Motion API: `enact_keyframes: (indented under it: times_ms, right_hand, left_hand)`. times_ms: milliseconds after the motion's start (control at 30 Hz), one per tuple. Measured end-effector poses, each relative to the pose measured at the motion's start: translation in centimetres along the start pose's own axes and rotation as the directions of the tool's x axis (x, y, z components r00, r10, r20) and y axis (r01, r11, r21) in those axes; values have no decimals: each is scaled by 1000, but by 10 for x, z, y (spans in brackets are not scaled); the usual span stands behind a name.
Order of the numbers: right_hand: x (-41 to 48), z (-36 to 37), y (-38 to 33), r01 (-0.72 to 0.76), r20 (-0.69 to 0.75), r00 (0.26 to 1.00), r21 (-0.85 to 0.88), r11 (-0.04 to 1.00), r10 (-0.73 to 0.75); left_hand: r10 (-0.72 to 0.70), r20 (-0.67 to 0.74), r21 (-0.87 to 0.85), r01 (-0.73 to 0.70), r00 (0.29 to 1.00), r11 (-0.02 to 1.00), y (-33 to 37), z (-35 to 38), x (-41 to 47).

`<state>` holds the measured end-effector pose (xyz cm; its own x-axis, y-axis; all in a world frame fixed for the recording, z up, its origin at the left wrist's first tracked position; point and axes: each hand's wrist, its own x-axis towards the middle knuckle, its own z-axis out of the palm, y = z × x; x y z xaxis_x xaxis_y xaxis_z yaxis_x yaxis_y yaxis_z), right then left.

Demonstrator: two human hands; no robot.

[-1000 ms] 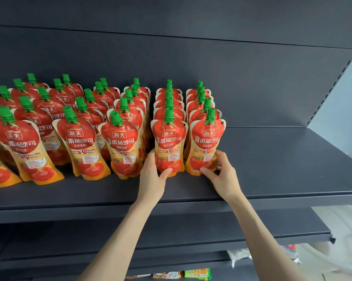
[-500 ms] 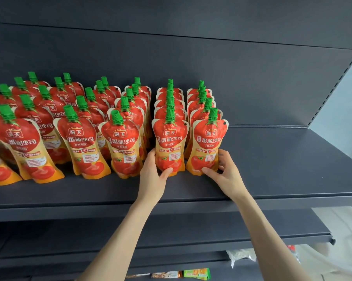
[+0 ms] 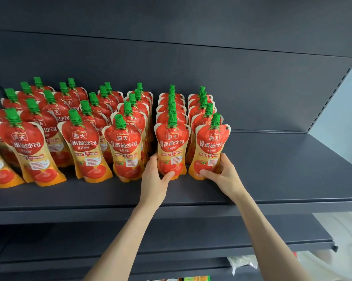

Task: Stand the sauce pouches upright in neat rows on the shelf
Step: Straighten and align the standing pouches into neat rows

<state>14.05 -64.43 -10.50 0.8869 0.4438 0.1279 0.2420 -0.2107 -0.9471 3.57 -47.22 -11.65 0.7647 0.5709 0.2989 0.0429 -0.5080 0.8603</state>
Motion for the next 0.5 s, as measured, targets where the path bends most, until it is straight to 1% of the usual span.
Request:
enact_keyframes:
  times_ms: [233,500]
  right_hand:
    - [1,3,0,10,39,999,-27,1000,-9]
    - [0,3,-1,18,39,999,-36,999,-16]
  left_hand:
    - [-11,-2,6,11,1000,1000,-2,1,0]
    - [-10,-4,13,10,1000,1000,-1,1,-1]
